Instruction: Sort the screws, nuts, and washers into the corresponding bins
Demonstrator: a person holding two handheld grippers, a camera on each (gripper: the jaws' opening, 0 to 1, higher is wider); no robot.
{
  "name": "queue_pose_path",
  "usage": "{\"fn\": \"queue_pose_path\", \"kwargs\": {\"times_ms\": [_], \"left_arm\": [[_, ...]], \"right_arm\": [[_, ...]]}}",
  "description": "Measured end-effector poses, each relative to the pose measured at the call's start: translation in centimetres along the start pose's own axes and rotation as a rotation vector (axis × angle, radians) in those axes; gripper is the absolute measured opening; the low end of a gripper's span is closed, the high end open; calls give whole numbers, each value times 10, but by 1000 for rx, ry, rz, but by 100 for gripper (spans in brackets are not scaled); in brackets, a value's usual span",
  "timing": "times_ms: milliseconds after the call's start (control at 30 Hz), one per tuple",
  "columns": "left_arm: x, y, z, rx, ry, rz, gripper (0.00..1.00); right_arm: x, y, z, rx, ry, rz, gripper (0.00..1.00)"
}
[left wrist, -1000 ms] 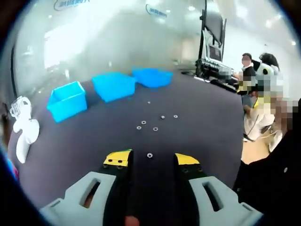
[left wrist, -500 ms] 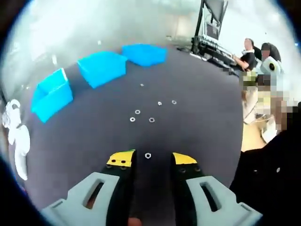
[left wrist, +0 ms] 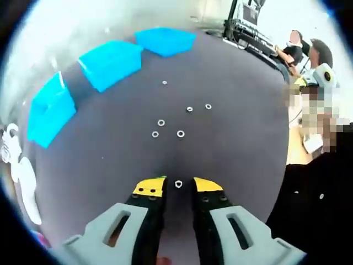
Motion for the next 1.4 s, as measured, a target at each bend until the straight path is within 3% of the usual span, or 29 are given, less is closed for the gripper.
{"fn": "queue_pose_path", "kwargs": {"times_ms": [367, 500, 733, 833, 967, 1100, 1233, 1400], "left_arm": [[-5, 2, 2, 9, -16, -19, 4], [-6, 4, 3, 4, -12, 8, 4], [6, 20, 2, 18, 51, 185, 3], [14, 32, 0, 50, 21, 272, 3], [27, 47, -2, 82, 53, 409, 3], [42, 62, 0, 116, 129, 596, 3], [48, 76, -3, 206, 173, 756, 3], [51, 89, -6, 277, 212, 876, 3]], "right_arm": [[-3, 0, -1, 1, -8, 5, 35], [-4, 0, -1, -3, -13, 8, 35], [0, 2, -1, -14, -34, 36, 34], [1, 3, 2, -34, -47, 54, 34], [7, 6, 9, -70, -85, 97, 34], [11, 8, 11, -93, -98, 118, 34], [15, 8, 11, -110, -94, 125, 34], [18, 9, 12, -127, -108, 135, 33]]}}
Point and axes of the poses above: the point that each gripper's makers call its tool centre point, and the gripper's own axes: y roughly backward along the fingers, z roughly to its right, x roughly out of its top, the point moved 3 cm from there along y, roughly backward along the fingers, and after that the axes turned 4 degrees about -z, right-handed, at the moved point
